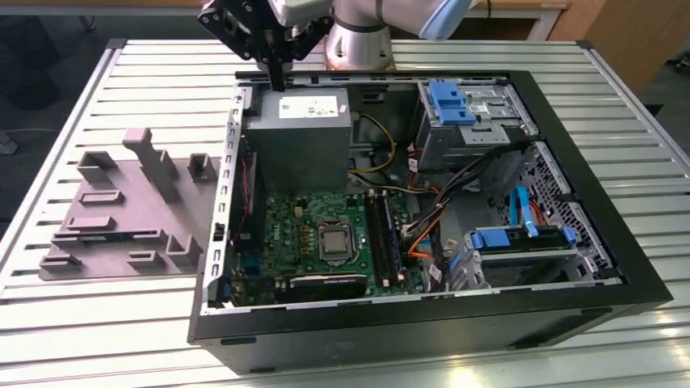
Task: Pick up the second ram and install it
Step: 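Reach for the second ram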
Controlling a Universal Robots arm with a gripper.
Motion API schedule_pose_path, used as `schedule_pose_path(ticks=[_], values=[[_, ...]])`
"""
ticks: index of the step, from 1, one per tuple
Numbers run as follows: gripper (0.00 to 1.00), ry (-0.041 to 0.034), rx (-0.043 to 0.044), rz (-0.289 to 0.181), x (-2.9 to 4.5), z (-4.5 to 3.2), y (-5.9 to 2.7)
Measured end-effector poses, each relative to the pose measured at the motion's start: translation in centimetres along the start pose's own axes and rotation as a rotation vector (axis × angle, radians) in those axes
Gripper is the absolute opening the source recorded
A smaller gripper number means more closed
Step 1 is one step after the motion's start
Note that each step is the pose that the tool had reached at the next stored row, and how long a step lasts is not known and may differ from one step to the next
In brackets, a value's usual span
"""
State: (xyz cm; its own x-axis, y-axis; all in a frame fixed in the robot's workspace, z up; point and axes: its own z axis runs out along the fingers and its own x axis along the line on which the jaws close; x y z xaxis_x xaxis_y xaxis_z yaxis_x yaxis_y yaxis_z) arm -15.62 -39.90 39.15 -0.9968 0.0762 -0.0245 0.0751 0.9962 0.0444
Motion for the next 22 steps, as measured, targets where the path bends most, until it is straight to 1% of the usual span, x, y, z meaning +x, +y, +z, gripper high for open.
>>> schedule_pose_path(ticks=[8, 22], values=[[0.11, 0.0, 0.0, 0.0, 1.17, 0.05, -0.09], [0.11, 0.0005, 0.0, 0.0, 2.87, 0.17, -0.23]])
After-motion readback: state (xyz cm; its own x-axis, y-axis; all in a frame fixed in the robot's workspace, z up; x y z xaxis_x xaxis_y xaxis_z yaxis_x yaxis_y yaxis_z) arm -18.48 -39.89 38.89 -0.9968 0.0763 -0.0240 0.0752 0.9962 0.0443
